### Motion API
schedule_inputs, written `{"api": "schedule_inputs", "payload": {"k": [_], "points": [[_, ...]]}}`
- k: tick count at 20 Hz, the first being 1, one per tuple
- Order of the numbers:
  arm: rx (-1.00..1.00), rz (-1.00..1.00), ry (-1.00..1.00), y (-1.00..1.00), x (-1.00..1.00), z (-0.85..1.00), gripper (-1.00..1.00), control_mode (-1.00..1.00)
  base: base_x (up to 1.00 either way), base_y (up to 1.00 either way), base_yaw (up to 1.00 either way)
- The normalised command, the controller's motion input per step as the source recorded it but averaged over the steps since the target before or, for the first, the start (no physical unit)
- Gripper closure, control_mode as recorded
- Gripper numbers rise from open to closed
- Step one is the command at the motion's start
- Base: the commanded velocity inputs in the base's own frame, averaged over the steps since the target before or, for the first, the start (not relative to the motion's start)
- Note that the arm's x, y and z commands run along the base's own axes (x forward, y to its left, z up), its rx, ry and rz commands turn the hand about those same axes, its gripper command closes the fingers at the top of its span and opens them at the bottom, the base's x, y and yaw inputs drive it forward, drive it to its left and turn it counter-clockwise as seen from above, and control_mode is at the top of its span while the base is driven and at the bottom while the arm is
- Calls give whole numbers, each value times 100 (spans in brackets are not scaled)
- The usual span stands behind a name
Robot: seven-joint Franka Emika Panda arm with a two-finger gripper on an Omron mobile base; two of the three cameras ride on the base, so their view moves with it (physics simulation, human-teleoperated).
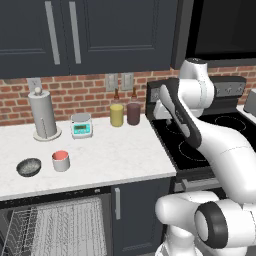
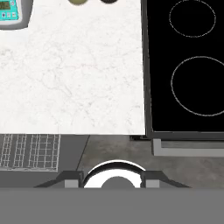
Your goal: Pick up the cup and bowl from the counter, place them in the dishwasher, and close the dishwasher door.
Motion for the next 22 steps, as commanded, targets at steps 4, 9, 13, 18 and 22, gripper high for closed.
{"api": "schedule_inputs", "payload": {"k": [4, 9, 13, 18, 22], "points": [[0, 0, 2, 4, 0, 0, -100, -100, 0, 0, 0], [0, 0, 0, 45, 0, 0, -100, -100, 0, 0, 0], [0, 0, 0, 68, 0, -1, -100, -100, 0, 0, 0], [-1, 0, 1, 75, 0, -11, -100, -100, 0, 0, 0], [0, 0, 2, 89, 0, -22, -100, -100, 0, 0, 0]]}}
